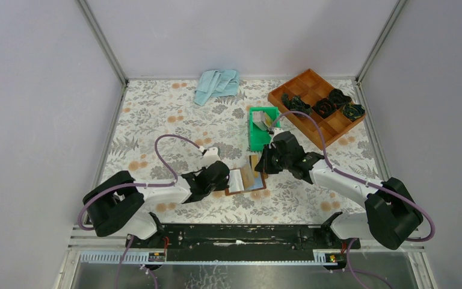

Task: Put the credit cards into the card holder
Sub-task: Turn over the card slot in the card holder.

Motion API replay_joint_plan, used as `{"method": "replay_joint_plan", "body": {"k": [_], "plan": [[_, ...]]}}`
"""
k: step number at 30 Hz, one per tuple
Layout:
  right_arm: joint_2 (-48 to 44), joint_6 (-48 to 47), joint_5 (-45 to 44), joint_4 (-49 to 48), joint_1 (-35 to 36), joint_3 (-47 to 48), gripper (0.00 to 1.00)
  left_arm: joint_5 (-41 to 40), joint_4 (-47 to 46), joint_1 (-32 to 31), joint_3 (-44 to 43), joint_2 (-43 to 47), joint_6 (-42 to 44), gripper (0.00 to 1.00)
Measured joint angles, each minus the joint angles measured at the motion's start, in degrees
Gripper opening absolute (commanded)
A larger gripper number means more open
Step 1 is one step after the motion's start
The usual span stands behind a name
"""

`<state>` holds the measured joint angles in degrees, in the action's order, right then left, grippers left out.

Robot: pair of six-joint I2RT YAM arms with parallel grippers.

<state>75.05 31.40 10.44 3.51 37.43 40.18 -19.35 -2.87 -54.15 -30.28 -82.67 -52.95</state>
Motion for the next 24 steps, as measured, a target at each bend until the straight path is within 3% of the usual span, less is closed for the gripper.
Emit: {"method": "replay_joint_plan", "body": {"k": [24], "plan": [[3.1,2.4,1.2,-4.0,4.7,0.0,0.00,-0.2,0.0,-0.1,0.0,0.0,0.0,0.02]]}}
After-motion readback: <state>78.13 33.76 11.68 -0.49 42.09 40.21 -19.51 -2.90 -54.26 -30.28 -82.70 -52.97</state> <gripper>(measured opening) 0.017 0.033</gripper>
